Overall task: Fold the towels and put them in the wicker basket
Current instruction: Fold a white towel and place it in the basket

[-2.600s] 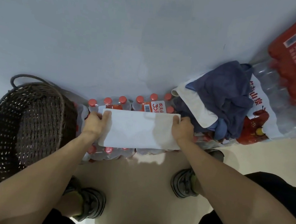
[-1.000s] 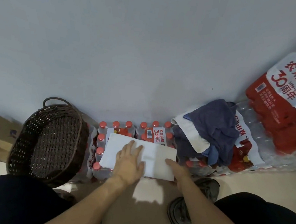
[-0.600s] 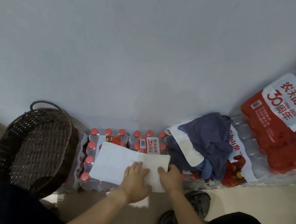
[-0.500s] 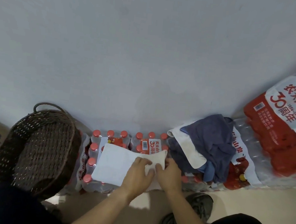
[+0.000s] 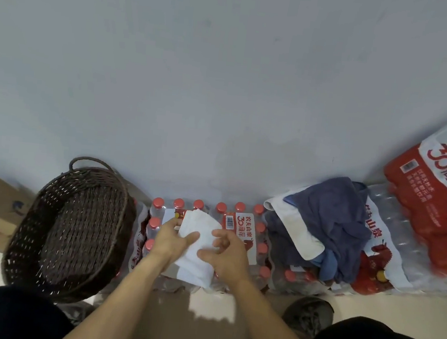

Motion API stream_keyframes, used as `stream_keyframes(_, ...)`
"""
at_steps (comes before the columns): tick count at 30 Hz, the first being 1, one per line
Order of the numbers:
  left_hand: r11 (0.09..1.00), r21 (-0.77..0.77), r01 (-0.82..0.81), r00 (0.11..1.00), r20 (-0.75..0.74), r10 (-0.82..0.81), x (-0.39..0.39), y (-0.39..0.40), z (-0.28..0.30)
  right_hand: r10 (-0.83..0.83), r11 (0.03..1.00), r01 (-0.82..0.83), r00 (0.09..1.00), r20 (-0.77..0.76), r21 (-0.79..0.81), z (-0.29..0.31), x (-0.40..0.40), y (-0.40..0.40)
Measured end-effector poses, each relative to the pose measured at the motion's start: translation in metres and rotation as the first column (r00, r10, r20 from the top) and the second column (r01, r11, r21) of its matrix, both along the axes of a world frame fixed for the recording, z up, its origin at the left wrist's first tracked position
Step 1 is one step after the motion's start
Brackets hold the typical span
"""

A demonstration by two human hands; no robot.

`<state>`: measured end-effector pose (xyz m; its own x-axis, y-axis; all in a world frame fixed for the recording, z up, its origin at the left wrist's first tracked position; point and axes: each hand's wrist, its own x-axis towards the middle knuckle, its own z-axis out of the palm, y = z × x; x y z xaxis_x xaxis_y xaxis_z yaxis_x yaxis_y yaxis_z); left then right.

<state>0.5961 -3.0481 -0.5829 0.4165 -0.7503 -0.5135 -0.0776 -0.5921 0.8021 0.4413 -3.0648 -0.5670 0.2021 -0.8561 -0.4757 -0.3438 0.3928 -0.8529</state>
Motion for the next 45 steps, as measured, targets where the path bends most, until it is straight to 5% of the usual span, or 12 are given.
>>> stream_keyframes(3,0.996,0.050,0.074,0.995,0.056,-0.077,0.013,0.002,-0.009,0.145,0.972,-0.189,0.948,-0.282,-0.137,-0.015,0.007,0.011)
stream_keyframes(8,0.965,0.109,0.238,0.942,0.217,-0.257,0.025,0.008,-0.026,0.216,0.885,-0.381,0.846,-0.488,-0.268,-0.031,0.014,0.028)
stream_keyframes(13,0.949,0.114,0.292,0.892,0.325,-0.314,0.029,0.012,-0.035,0.251,0.796,-0.479,0.818,-0.517,-0.370,-0.045,0.022,0.040)
stream_keyframes(19,0.962,0.230,0.147,0.838,0.488,-0.245,0.033,0.019,-0.030,0.335,0.750,-0.609,0.686,-0.646,-0.258,-0.059,0.034,0.042)
stream_keyframes(28,0.905,0.416,0.089,0.925,0.302,-0.230,0.027,0.030,-0.039,0.439,0.723,-0.676,0.609,-0.660,-0.143,-0.061,0.035,0.038)
stream_keyframes(35,0.979,0.164,0.121,0.952,0.260,-0.161,0.008,0.028,-0.013,0.527,0.843,-0.520,0.750,-0.399,0.134,-0.012,0.022,0.007)
stream_keyframes(39,0.959,-0.139,0.247,0.934,0.298,-0.198,-0.005,0.022,0.017,0.356,0.869,-0.469,0.816,-0.455,-0.160,0.033,0.010,-0.020)
stream_keyframes(42,0.874,-0.304,0.379,0.905,0.322,-0.280,-0.008,0.018,0.036,0.358,0.687,-0.590,0.783,-0.509,-0.425,0.051,-0.003,-0.029)
stream_keyframes(45,0.811,-0.318,0.490,0.861,0.320,-0.395,-0.004,0.014,0.052,0.414,0.586,-0.732,0.640,-0.647,-0.348,0.054,-0.017,-0.033)
